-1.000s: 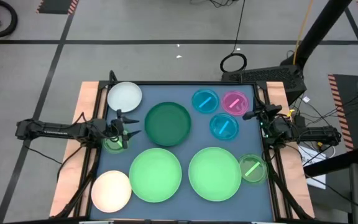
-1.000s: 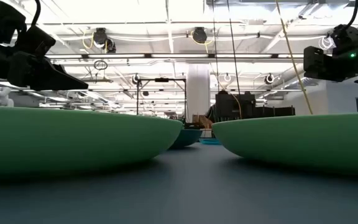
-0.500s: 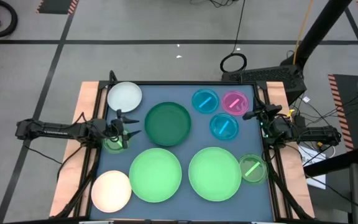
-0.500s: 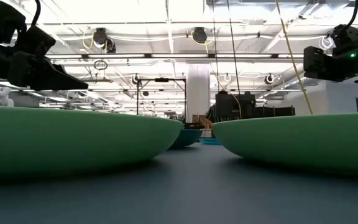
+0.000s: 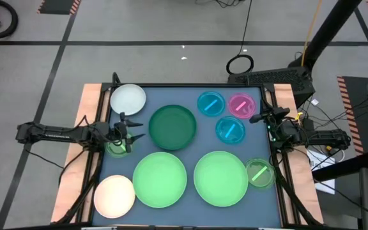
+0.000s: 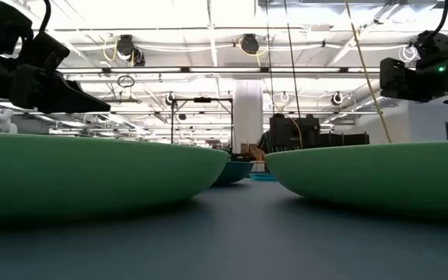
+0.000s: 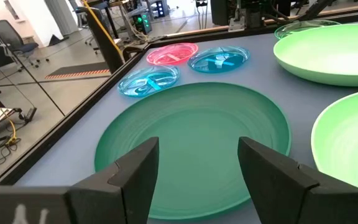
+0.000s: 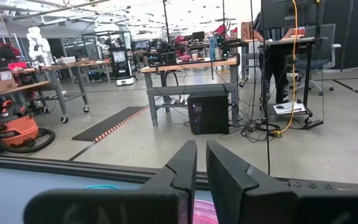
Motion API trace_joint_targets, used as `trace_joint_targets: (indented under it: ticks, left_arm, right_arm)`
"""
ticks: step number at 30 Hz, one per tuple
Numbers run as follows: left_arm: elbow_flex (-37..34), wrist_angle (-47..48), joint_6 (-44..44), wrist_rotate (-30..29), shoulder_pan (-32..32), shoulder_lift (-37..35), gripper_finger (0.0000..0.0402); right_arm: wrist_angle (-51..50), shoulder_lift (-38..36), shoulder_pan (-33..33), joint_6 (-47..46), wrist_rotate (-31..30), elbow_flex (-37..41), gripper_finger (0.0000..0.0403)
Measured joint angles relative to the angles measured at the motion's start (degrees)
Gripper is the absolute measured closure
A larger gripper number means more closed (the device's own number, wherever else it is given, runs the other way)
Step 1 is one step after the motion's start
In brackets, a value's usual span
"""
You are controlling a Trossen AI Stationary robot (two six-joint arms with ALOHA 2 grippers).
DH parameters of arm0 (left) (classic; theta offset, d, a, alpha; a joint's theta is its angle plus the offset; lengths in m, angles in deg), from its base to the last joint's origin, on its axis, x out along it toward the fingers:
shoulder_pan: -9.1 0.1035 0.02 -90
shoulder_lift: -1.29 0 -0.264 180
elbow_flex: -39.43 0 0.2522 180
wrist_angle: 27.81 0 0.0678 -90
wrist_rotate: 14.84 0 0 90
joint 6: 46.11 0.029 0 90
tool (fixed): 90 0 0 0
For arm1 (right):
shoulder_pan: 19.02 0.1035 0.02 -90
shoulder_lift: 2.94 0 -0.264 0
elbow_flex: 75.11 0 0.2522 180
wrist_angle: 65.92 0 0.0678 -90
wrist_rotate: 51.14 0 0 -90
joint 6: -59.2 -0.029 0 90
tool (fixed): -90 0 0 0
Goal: Stack plastic plates
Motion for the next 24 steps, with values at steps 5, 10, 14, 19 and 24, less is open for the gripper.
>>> trace_joint_targets:
  ticks: [5, 10, 14, 19, 24]
  left_arm:
    - [0.0, 0.0, 0.0, 0.0, 0.0, 0.0, 0.0176]
    - [0.0, 0.0, 0.0, 0.0, 0.0, 0.0, 0.0176]
    - [0.0, -1.2, 0.0, 0.0, 0.0, 0.0, 0.0176]
    - [0.0, -6.3, -5.3, 0.0, 0.0, 0.0, 0.0176]
    - [0.0, -11.7, -13.2, 0.0, 0.0, 0.0, 0.0176]
  right_arm:
    - [0.0, 0.0, 0.0, 0.0, 0.0, 0.0, 0.0371]
    - [0.0, 0.0, 0.0, 0.0, 0.0, 0.0, 0.0371]
    - [0.0, 0.0, 0.0, -3.1, 0.0, 0.0, 0.0371]
    - [0.0, 0.0, 0.0, -13.4, 0.1, 0.0, 0.0371]
    - [0.5, 0.0, 0.0, -15.4, 1.6, 0.0, 0.0371]
